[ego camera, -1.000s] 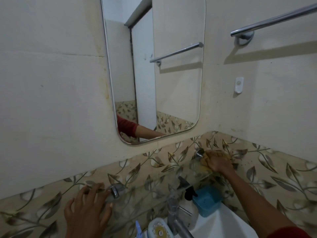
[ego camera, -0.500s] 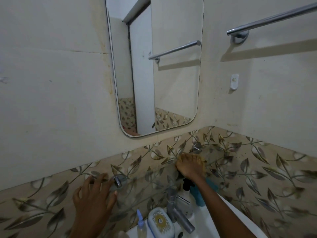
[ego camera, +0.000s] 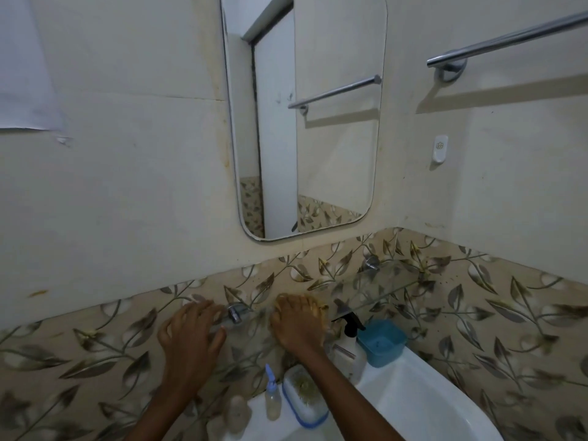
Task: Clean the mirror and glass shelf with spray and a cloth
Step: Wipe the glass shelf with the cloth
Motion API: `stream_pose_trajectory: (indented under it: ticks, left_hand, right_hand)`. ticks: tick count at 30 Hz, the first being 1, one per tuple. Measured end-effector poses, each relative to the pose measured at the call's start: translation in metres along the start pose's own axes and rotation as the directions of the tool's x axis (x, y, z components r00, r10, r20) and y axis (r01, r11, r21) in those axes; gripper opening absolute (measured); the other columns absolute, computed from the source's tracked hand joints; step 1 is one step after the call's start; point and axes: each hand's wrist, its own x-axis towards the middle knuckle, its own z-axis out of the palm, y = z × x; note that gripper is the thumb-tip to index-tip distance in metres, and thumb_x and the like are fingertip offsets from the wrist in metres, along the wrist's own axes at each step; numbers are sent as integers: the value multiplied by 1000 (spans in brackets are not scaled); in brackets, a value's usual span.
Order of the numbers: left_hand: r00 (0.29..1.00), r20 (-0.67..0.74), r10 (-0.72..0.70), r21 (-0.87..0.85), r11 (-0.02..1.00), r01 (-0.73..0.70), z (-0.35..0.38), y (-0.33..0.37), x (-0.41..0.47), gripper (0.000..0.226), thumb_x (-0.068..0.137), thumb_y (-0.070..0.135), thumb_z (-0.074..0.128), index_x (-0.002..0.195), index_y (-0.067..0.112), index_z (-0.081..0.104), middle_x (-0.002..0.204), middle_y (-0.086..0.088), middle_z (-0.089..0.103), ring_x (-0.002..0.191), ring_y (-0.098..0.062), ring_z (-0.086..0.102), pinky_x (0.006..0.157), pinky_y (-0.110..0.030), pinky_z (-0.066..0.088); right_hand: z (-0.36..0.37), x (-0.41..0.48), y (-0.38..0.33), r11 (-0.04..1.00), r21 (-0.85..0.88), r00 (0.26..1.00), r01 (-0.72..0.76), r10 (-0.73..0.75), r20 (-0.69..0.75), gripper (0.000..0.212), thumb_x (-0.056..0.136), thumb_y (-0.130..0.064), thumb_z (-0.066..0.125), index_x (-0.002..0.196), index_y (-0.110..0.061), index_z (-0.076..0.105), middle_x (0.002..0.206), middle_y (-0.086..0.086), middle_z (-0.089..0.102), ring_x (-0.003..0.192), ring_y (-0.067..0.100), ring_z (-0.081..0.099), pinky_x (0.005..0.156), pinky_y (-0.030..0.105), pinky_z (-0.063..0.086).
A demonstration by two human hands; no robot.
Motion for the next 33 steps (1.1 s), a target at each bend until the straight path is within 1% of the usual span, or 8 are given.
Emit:
stream_pose_trajectory:
  ticks: [6,11,16,20,25,27,29,33]
  left_hand:
    - [981,-159,-110,-342,939,50,-26,-22,-25,34,72,13,45,97,16,66,105,-5,66,107,-31,55,95,-40,35]
    - [931,-111,-348,-543,806,236,-42,-60,-57,23,88,0,54,98,15,67,111,-9,65,110,-29,56,96,-46,44]
    - [863,-54,-503,-617,696,367,-58,-87,-89,25,90,-2,50,96,17,65,106,-8,65,102,-24,57,88,-37,43]
    - [821,0,-571,-650,624,434,-62,-105,-111,23,90,-5,49,98,10,64,105,-13,66,99,-27,59,90,-39,45]
    - [785,22,-619,-628,602,493,-71,-125,-129,24,91,-5,48,107,3,64,107,-13,65,99,-23,57,88,-36,43]
    - [788,35,-614,-620,605,499,-76,-129,-131,24,91,-3,48,108,5,63,113,-14,63,100,-21,54,89,-34,41]
    - [795,91,-600,-611,597,521,-80,-131,-131,25,93,4,49,115,8,60,122,-14,61,106,-22,53,90,-34,41]
    - [742,300,-600,-619,470,629,-82,-121,-124,43,95,26,50,136,16,44,139,-9,49,124,-27,47,100,-41,40]
  right_hand:
    - [18,-34,-58,993,47,994,107,-106,-33,47,93,-31,32,137,-16,39,144,7,44,134,20,35,117,36,14]
    - [26,-55,-91,981,84,983,177,-172,-66,44,91,-21,35,132,-14,47,139,6,51,130,21,44,114,32,22]
    - [24,-88,-125,962,88,948,259,-236,-212,33,71,-27,65,104,-24,71,106,-6,72,101,10,65,94,22,45]
    - [34,-106,-148,897,238,926,372,-375,-35,41,87,-16,42,126,-20,53,134,0,54,127,18,44,111,30,22]
    - [41,-116,-174,833,438,928,337,-373,-3,35,88,-11,40,115,-16,61,118,7,65,108,26,57,95,32,40]
    - [40,-116,-184,752,625,943,209,-325,75,31,91,-15,43,114,-15,65,116,7,68,106,23,60,93,31,46]
    - [32,-112,-189,561,823,933,-87,-243,264,28,92,-19,49,113,-15,67,114,5,69,102,19,62,92,30,49]
    - [27,-94,-171,65,764,744,-641,-193,640,25,91,-14,47,99,-12,71,89,9,71,81,23,64,74,31,53]
